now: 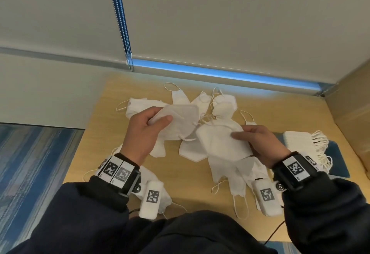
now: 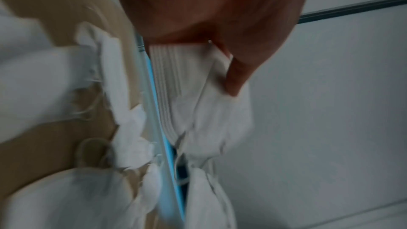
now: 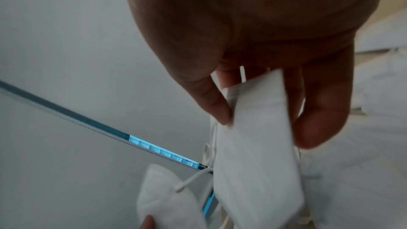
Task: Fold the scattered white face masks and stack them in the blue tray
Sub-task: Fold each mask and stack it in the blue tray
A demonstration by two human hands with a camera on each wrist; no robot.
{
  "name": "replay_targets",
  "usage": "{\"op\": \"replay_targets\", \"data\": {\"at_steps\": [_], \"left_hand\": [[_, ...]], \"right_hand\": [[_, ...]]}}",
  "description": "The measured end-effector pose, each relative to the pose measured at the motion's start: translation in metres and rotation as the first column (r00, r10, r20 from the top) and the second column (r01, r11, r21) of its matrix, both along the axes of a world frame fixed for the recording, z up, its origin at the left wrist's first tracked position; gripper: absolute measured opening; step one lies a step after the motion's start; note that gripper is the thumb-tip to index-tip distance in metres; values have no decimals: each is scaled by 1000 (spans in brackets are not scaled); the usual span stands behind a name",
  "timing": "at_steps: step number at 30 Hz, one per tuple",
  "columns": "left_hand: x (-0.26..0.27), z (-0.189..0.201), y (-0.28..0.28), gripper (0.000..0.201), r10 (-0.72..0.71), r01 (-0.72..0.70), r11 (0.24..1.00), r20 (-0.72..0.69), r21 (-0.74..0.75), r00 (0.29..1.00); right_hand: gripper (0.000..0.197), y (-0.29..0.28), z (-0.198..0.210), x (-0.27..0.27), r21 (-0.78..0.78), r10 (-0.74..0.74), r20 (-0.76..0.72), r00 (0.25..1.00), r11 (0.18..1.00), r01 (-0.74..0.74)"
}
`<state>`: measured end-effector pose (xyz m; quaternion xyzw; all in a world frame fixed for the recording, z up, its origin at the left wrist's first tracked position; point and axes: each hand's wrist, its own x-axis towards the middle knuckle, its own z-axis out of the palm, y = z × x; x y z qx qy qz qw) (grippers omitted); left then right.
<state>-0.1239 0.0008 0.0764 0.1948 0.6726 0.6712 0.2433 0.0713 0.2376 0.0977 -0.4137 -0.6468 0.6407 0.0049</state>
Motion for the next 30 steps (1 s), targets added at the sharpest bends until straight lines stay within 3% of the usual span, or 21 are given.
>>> {"op": "replay_targets", "data": {"at_steps": [2, 4, 8, 10, 12, 14, 15, 16, 19, 21, 22, 24, 26, 28, 30], "left_hand": [[1, 15, 1, 21, -94, 94, 995, -17, 11, 995], [3, 24, 0, 14, -100, 100, 995, -35, 20, 994], [10, 26, 3, 10, 175, -173, 980, -17, 99, 984], [16, 29, 6, 15, 204, -186, 969, -96, 163, 974], [24, 27, 10, 25, 76, -37, 991, -327, 125, 942], [32, 14, 15, 36, -151, 104, 988, -554, -116, 819], [34, 4, 17, 37, -266, 157, 960, -582, -231, 768], [34, -4, 17, 37, -349, 207, 930, -557, -302, 754], [23, -9, 9, 40, -495, 389, 857, -329, -338, 804], [18, -1, 3, 44, -599, 551, 788, -137, -274, 789], [17, 1, 1, 45, -595, 581, 795, -42, -174, 802], [18, -4, 3, 35, -450, 455, 890, 123, -16, 885], [19, -8, 6, 26, -288, 301, 953, 183, -43, 940], [16, -13, 6, 30, -261, 283, 956, 218, -77, 940], [11, -15, 5, 40, -258, 286, 953, 228, -99, 939]], "right_hand": [[21, -5, -2, -5, -8, -57, -38, 998, 998, 57], [16, -11, -4, -10, -28, -103, -84, 991, 994, 101], [24, -27, -11, -19, -183, -170, -120, 978, 972, 147], [26, -37, -16, -24, -283, -185, -113, 976, 948, 146], [29, -48, -18, -29, -376, -205, -117, 972, 915, 148], [28, -59, -17, -33, -448, -201, -166, 965, 887, 108], [29, -63, -16, -35, -470, -186, -197, 963, 880, 74], [30, -66, -16, -36, -478, -172, -223, 960, 877, 46], [31, -68, -23, -37, -455, -171, -229, 958, 889, 50], [35, -69, -27, -34, -439, -168, -241, 956, 897, 47], [45, -70, -28, -32, -434, -146, -262, 954, 901, 19], [74, -70, -29, -29, -409, -78, -296, 952, 911, -53], [85, -67, -31, -27, -409, -65, -308, 949, 910, -70], [73, -66, -34, -27, -430, -50, -301, 952, 899, -89], [37, -65, -35, -27, -407, -85, -303, 949, 912, -48]]}}
